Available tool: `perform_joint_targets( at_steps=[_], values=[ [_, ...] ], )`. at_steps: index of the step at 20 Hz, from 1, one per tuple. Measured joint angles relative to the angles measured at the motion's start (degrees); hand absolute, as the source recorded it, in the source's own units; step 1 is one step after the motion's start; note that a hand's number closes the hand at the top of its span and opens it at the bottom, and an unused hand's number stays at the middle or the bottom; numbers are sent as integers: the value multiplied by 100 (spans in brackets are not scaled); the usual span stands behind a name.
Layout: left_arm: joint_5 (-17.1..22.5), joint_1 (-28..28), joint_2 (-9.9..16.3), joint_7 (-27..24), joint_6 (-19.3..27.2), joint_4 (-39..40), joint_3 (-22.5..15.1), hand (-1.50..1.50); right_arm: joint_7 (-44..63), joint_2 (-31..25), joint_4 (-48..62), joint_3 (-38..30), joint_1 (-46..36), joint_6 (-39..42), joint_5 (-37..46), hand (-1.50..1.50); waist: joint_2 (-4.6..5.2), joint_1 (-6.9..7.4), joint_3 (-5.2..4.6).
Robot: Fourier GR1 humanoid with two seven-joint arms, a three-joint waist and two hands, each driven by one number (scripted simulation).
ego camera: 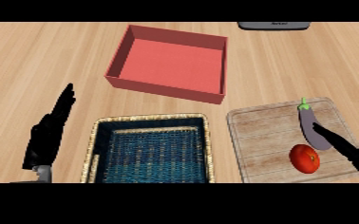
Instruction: Pick the tomato from the cutting board and place it in the cardboard box
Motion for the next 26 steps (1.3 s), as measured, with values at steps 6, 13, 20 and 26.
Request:
perform_joint_targets(
  at_steps=[6, 13, 20, 26],
  values=[
    [-125, -17, -164, -119, -155, 117, 159, 0, 82, 259, -74, -207, -98, 219, 198, -150, 2, -2, 0],
    [-299, -12, -335, -247, -243, 200, 269, 0, -61, 599, 70, -303, -169, 216, 512, -150, -6, -3, -11],
    [-424, -246, -423, -190, -311, 366, 430, 0, -11, 934, 82, -179, -253, 154, 945, -150, -20, -8, -32],
    [-486, -211, -479, -29, -381, 170, 424, 0, -202, 974, 242, -150, -302, 95, 1198, 150, -49, -6, -69]
  ],
)
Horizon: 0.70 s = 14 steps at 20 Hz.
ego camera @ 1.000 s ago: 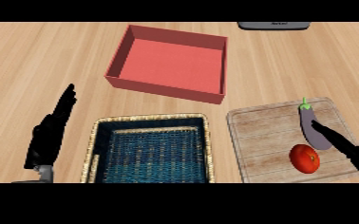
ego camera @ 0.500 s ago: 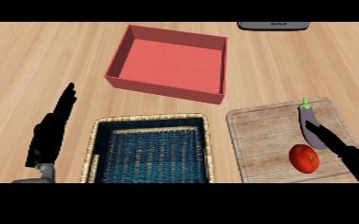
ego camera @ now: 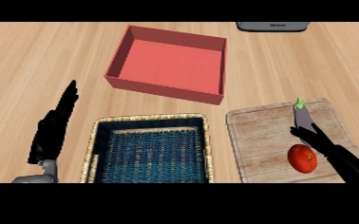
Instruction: Pick the tomato from the cutting board and place it in the cardboard box
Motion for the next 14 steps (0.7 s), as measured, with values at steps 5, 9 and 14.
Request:
perform_joint_targets(
  at_steps=[5, 9, 14],
  values=[
    [-22, 60, -54, -161, -15, 56, 33, 0, -230, 70, 167, -143, -156, -290, 82, 150, -5, 3, -8],
    [-17, 85, -46, -153, -70, 31, 83, 0, -313, 265, 155, -236, -176, -886, 320, 150, 2, 6, 3],
    [-23, 41, -47, -40, -134, -106, 109, 0, -362, 227, 420, -309, -710, -1165, 546, 150, 27, 63, 29]
  ],
)
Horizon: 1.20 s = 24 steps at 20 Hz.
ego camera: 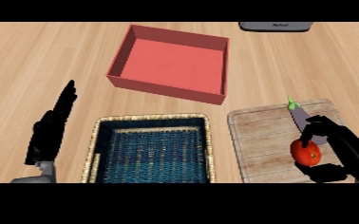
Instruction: Pick the tomato from the cutting board and place it in the cardboard box
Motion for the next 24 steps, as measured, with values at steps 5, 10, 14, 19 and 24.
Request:
perform_joint_targets(
  at_steps=[5, 10, 14, 19, 24],
  values=[
    [-49, -289, -57, -11, -148, 27, -251, 0, 160, -676, 658, 387, -1539, 223, 807, 150, 178, 579, 35],
    [-75, -485, -117, 23, -226, 79, -395, 0, -4, -1026, 1723, 616, -3044, 320, 1282, 150, 252, 805, 55],
    [-100, -535, -148, 6, -192, 170, -389, 0, -304, -1021, 2760, 611, -4072, 145, 1427, 150, 253, 759, 61],
    [-112, -502, -126, -17, -161, 229, -330, 0, -1115, -827, 3722, 281, -5046, 379, 891, 150, 223, 639, 64],
    [-133, -387, -148, -103, -87, 274, -281, 0, -1747, -615, 4429, -61, -5899, 959, 238, 150, 179, 505, 57]
  ],
)
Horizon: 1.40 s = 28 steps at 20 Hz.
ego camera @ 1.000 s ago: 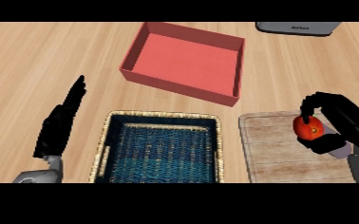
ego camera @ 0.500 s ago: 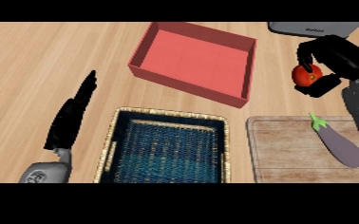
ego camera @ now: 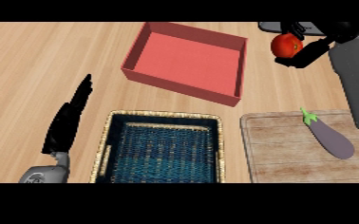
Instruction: Pick the tomato from the cutting board and place it in the cardboard box
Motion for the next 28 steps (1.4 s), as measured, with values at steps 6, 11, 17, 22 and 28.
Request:
perform_joint_targets(
  at_steps=[6, 11, 17, 22, 28],
  values=[
    [18, 5, 71, -60, 20, 78, 144, 0, -91, 258, 718, -85, -969, 217, -337, 150, -32, -139, -8],
    [24, 153, 29, -9, 32, -59, 143, 0, 75, 690, 1176, -10, -1542, 158, -365, 150, -69, -238, -12],
    [-11, 158, -8, 21, 74, -43, 169, 0, 435, 1223, 1634, 55, -2188, 42, -288, 150, -78, -292, -15],
    [-11, 207, 11, -16, 28, -87, 169, 0, 811, 1777, 1965, 203, -2487, -229, -99, 150, -71, -269, -17],
    [-65, 245, -35, 70, 41, -229, 104, 0, 1103, 2302, 2419, 399, -2557, -672, 188, 150, -41, -210, -18]
  ],
)
